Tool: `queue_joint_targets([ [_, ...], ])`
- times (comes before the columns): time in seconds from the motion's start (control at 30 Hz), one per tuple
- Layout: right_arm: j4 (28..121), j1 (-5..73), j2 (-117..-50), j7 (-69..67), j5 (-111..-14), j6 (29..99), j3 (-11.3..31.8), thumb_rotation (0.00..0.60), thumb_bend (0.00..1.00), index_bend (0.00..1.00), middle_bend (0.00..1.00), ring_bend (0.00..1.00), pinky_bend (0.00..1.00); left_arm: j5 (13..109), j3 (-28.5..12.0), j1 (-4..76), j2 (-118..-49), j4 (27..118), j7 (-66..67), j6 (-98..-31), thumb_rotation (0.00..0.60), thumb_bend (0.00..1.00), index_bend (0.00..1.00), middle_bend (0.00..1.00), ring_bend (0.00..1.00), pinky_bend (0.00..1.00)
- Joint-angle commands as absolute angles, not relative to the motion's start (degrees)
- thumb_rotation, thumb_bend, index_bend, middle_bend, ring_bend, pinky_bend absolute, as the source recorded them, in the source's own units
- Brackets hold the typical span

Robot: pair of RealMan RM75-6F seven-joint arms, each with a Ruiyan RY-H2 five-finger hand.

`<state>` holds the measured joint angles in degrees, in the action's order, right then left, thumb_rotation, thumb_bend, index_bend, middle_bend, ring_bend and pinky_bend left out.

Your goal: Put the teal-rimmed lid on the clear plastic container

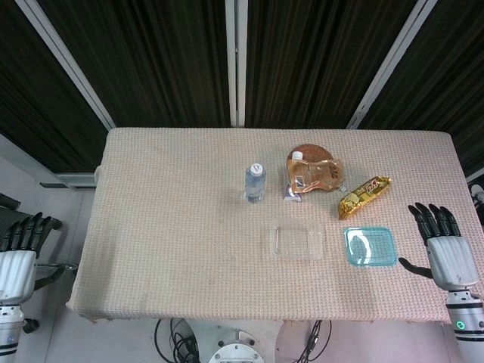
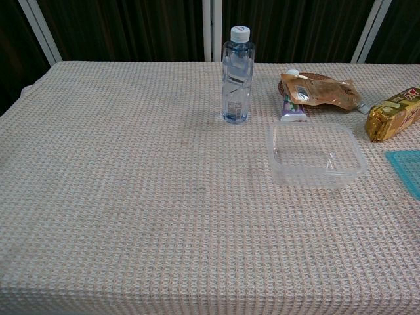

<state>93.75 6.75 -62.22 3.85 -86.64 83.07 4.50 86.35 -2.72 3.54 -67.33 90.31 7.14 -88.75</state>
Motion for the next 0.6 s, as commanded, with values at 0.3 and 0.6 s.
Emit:
queue_joint_targets([
  [0.3,93.77,6.42,-62.18,1.70,-85.78,81.37,3.23,0.600,0.01,0.00,0.12,0.00,0.00,85.08,-2.43,4.13,-66.43,91.93,7.97,-86.36,0.600,0.00,0.03,0.00,0.00,0.07],
  [0.6,93.64,12.22,-61.64,-0.15,-80.94,65.84,1.82,0.600,0.01,0.00,0.13,0.00,0.00,85.00,-1.94,3.78,-66.48,92.62,8.46,-86.24,0.600,0.00,0.03,0.00,0.00,0.07],
])
